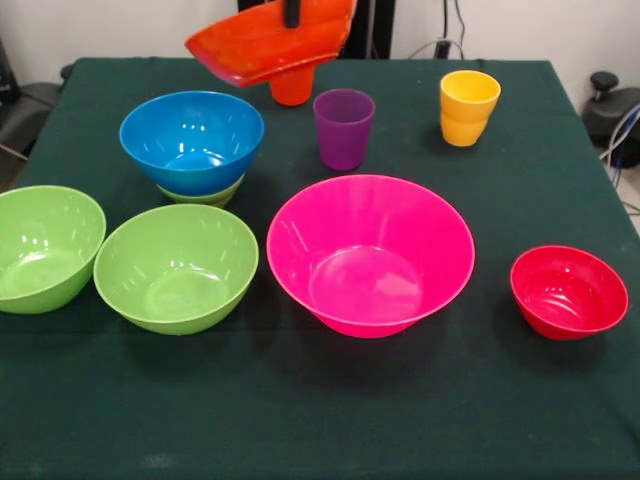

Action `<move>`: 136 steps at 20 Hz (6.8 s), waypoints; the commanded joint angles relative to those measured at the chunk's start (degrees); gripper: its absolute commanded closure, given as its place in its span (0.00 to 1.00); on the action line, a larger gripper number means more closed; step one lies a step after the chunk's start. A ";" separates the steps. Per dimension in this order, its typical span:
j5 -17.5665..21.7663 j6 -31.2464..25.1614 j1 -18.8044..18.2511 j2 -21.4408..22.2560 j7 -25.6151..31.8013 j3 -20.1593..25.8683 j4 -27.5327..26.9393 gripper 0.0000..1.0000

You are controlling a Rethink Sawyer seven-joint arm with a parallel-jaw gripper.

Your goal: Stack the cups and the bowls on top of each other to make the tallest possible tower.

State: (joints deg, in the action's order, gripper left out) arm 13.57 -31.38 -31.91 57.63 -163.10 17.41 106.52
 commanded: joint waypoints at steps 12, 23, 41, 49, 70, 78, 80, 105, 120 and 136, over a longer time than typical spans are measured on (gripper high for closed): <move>6.78 -6.70 -7.35 0.51 24.07 9.16 4.06 1.00; 8.67 -5.99 -8.68 -2.81 25.49 9.39 1.27 1.00; 9.50 -8.58 -9.11 -6.09 25.40 10.17 -3.82 1.00; 8.34 -11.00 -11.58 -5.22 27.12 11.80 -4.21 1.00; 10.37 -12.14 -12.69 -6.87 24.16 13.44 -6.38 1.00; 10.61 -13.28 -11.65 -7.78 23.89 12.95 -8.29 1.00; 10.70 -13.51 -11.42 -8.16 24.03 12.84 -8.85 1.00; 12.67 -11.11 -10.53 -10.68 22.99 11.98 -9.96 1.00; 12.77 -10.97 -10.37 -10.57 22.39 11.80 -9.86 1.00; 13.40 -9.77 -9.63 -12.97 21.14 11.45 -11.29 1.00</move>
State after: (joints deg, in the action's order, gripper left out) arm 22.74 -38.15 -44.64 47.78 -151.14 28.64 97.41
